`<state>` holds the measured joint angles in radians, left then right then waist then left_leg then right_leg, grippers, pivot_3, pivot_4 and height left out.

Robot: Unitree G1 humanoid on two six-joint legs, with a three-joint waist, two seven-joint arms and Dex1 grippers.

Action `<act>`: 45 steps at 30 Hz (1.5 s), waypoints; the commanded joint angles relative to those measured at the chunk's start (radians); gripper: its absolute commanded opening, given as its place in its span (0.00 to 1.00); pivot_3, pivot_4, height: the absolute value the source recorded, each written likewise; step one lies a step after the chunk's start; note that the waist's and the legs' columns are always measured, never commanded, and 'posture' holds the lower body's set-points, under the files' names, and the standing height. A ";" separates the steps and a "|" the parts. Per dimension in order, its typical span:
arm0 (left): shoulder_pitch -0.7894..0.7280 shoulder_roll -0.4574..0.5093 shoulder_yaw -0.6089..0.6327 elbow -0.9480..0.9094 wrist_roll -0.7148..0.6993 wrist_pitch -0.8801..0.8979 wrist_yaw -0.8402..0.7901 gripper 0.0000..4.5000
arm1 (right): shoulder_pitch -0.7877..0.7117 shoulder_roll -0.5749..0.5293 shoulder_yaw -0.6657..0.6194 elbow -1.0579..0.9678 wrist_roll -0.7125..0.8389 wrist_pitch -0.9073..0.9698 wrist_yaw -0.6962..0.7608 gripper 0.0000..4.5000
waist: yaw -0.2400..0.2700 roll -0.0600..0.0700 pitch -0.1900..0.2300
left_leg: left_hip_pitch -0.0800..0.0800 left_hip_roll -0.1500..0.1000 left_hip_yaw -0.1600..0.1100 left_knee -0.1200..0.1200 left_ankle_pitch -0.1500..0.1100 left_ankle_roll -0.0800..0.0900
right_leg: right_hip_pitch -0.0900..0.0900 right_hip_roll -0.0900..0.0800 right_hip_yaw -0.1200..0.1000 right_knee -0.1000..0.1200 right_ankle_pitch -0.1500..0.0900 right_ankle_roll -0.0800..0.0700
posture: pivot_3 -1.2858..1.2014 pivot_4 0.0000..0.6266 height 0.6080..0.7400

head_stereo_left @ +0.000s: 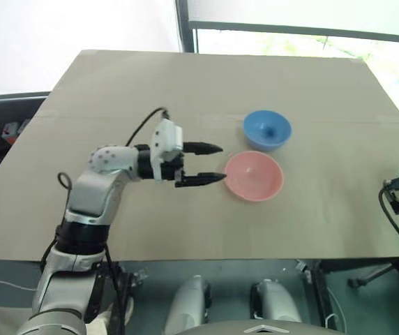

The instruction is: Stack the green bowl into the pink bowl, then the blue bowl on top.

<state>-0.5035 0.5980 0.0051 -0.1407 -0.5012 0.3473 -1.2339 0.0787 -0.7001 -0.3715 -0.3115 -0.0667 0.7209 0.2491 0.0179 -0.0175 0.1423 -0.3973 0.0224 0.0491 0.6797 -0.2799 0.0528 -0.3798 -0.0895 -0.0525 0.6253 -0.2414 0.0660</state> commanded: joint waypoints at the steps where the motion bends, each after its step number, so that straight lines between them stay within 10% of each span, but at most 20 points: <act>1: 0.028 -0.008 0.041 -0.075 -0.090 0.000 -0.015 0.70 | -0.057 0.007 -0.035 0.075 0.062 0.020 0.051 1.00 | -0.003 0.000 0.000 | 0.000 0.000 0.000 0.000 0.000 0.000 | 0.000 0.000 0.000 0.000 0.000 0.000 | 0.52 0.24 1.00; 13: 0.107 -0.021 0.083 -0.147 -0.194 0.057 0.075 0.73 | -0.152 -0.069 0.007 0.177 0.086 -0.090 0.139 0.03 | -0.004 0.001 0.000 | 0.001 0.000 0.000 -0.001 0.000 0.000 | 0.000 0.001 0.001 0.000 0.000 0.000 | 0.52 0.24 1.00; 24: 0.198 -0.044 0.138 -0.001 -0.160 -0.038 0.107 0.73 | -0.222 0.076 0.310 -0.429 0.480 0.005 0.370 0.03 | -0.003 0.002 0.000 | 0.001 0.001 -0.001 -0.002 0.000 0.000 | 0.000 0.001 0.000 -0.001 0.000 0.000 | 0.52 0.24 1.00; 32: 0.206 -0.034 0.137 0.056 -0.111 -0.107 0.101 0.73 | -0.311 0.071 0.563 -0.366 0.410 -0.014 0.407 0.03 | -0.001 0.001 0.000 | -0.001 -0.001 -0.002 0.000 -0.001 0.001 | 0.000 -0.001 -0.001 -0.001 0.000 0.000 | 0.52 0.24 1.00; 40: 0.245 -0.031 0.140 0.003 -0.117 -0.101 0.119 0.73 | -0.400 0.094 0.495 -0.292 0.403 -0.074 0.400 0.59 | -0.005 0.001 0.000 | 0.000 0.000 -0.001 0.000 0.000 0.001 | 0.000 0.000 -0.001 0.000 0.000 0.000 | 0.52 0.24 1.00; 45: 0.262 -0.033 0.145 -0.015 -0.121 -0.101 0.136 0.73 | -0.566 0.081 0.384 -0.146 0.403 -0.127 0.397 0.59 | -0.004 0.001 0.000 | 0.000 0.000 -0.001 0.000 0.000 0.001 | 0.000 0.000 0.000 0.000 0.000 0.000 | 0.52 0.24 1.00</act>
<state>-0.2462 0.5614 0.1298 -0.1089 -0.6111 0.2562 -1.1067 -0.4382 -0.5951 0.0627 -0.5227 0.3658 0.6570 0.6481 0.0137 -0.0168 0.1425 -0.3974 0.0227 0.0480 0.6798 -0.2804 0.0534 -0.3799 -0.0895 -0.0533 0.6249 -0.2412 0.0658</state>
